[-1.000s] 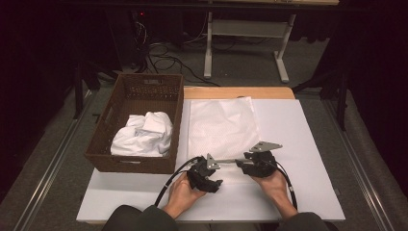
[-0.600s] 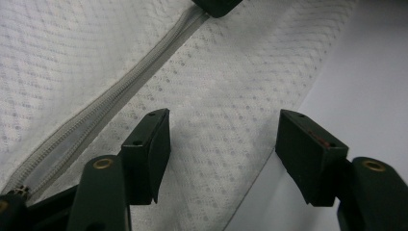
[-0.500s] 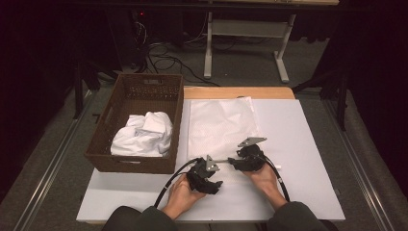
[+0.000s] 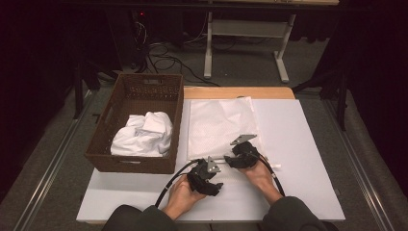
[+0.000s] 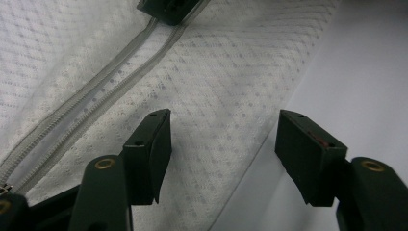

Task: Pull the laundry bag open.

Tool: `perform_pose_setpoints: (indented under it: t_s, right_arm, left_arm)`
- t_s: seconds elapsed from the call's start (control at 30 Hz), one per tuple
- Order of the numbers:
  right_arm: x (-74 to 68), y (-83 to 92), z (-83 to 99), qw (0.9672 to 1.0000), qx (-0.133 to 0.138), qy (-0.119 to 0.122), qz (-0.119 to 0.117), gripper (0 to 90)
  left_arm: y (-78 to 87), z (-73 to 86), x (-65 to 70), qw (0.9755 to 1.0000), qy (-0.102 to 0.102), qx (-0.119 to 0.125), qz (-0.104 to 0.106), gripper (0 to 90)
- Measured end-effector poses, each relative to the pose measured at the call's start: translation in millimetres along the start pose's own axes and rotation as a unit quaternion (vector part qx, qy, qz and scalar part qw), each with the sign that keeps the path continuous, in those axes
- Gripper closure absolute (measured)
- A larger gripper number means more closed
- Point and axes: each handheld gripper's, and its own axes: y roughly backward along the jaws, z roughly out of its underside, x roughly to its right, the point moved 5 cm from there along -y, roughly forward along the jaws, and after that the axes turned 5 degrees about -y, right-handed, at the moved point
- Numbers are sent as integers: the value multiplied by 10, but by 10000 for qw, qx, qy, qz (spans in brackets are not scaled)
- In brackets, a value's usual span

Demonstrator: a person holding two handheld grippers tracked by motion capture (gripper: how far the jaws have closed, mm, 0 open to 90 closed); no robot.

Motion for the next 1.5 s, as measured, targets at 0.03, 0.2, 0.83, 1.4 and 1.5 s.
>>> perform_pose_setpoints:
  t_s: [0.03,0.2,0.83,1.4,1.5]
  right_arm:
    - [4,-8,-6,10000,27,13,-2,537]
    - [42,-29,-28,9998,114,129,-45,679]
    - [257,75,-34,9998,152,-42,138,883]
    - [181,31,-9,10000,-40,58,39,656]
    - [191,15,-16,10000,-17,14,33,618]
  left_arm:
    - [-1,0,-4,10000,-18,12,18,389]
    - [0,-4,-13,10000,-52,55,40,448]
    - [23,-29,-152,9996,-80,-115,-249,888]
    - [70,-5,-135,9995,-35,-282,-112,886]
    - [68,-5,-131,9995,-46,-292,-118,887]
